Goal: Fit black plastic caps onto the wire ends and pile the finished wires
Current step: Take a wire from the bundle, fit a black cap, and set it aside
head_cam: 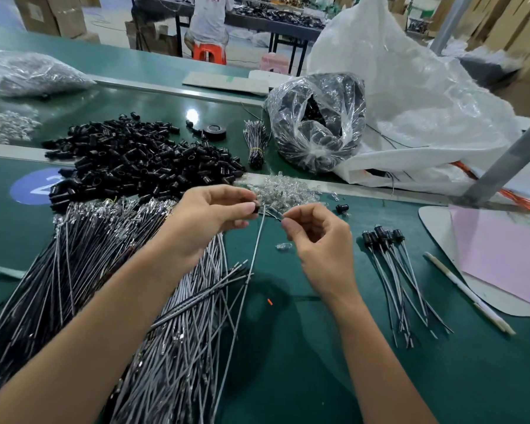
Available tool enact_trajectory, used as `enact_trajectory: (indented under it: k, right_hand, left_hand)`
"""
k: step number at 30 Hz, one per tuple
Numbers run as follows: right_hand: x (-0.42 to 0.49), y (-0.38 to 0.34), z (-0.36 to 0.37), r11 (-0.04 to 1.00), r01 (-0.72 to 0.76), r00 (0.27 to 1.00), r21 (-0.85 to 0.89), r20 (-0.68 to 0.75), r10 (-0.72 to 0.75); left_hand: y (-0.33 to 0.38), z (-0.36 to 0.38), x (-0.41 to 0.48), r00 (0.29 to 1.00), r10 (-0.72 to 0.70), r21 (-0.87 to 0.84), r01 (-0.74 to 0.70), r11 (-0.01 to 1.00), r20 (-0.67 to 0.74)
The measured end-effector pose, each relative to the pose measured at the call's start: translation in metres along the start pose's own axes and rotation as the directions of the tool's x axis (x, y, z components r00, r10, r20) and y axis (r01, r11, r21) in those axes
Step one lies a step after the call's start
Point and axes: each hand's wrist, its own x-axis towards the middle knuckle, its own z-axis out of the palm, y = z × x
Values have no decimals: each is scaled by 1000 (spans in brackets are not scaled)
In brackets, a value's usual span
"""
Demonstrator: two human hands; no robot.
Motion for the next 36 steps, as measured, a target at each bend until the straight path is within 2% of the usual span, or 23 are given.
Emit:
enact_trajectory:
  k: [2, 5, 9, 20, 27, 30, 33, 36]
  right_hand:
    - [-2, -4, 0, 1000, 11, 999, 22, 37, -12]
    - [-4, -7, 2, 1000, 20, 996, 12, 85, -21]
    - [-4, -8, 1, 1000, 27, 995, 0, 92, -26]
    - [-3, -8, -2, 999, 40, 997, 18, 70, -41]
    - [-4, -9, -1, 998, 49, 995, 28, 91, -51]
    - [-4, -9, -2, 998, 43, 996, 55, 78, -47]
    - [-3, -9, -3, 997, 56, 996, 51, 67, -60]
    - [-3, -8, -3, 998, 62, 995, 12, 75, -63]
  left_hand:
    - [-8, 0, -11, 1000, -19, -137, 17, 990, -16]
    - [-16, 1, -18, 999, 18, -223, -26, 974, -40]
    - [-20, 2, -20, 996, 76, -210, -86, 974, -54]
    - [-19, 3, -25, 992, 116, -145, -121, 982, -45]
    - [-18, 2, -25, 996, 91, -219, -93, 971, -16]
    - [-18, 0, -25, 996, 87, -148, -90, 985, -24]
    - [-20, 2, -25, 986, 147, 83, -141, 987, -74]
    - [-20, 3, -25, 973, 204, 230, -176, 957, -108]
